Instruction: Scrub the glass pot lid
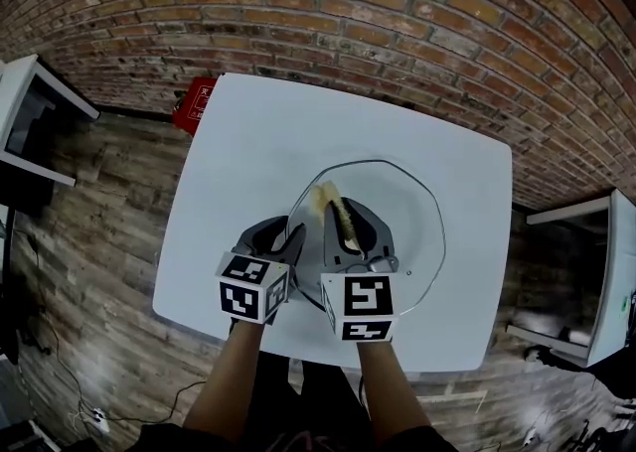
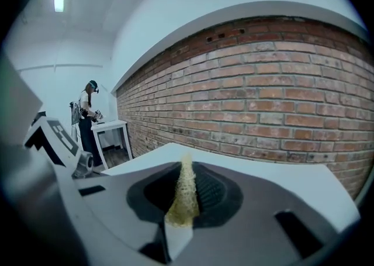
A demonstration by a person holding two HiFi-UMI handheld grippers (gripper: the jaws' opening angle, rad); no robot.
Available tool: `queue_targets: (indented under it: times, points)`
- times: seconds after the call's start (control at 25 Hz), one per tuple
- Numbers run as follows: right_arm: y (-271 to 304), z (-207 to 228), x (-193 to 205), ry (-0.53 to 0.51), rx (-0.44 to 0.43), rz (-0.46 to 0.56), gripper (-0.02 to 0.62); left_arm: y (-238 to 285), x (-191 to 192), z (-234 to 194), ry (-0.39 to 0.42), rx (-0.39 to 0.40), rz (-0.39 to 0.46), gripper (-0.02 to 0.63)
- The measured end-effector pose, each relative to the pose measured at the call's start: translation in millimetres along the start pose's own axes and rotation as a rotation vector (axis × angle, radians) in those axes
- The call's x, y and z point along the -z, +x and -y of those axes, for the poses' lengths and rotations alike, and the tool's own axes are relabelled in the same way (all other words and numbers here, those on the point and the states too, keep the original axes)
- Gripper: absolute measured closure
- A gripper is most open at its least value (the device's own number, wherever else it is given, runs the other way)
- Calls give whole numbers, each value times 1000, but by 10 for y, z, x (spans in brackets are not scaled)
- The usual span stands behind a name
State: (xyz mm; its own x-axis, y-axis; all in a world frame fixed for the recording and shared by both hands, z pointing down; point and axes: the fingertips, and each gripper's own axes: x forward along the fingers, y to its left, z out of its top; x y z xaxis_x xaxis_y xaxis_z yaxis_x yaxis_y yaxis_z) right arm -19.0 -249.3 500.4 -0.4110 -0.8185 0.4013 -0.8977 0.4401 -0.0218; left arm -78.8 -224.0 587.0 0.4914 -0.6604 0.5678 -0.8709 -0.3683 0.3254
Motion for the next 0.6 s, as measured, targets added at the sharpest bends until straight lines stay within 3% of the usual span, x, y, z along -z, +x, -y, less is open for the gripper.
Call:
queue_targets:
  times: [0.28, 0.6]
  points:
    - [145, -12, 123, 2, -23, -38, 537, -13, 17, -7, 4, -8, -1, 480]
    - [187, 191, 394, -3, 22, -135, 537, -7, 12, -7, 13, -22, 2, 480]
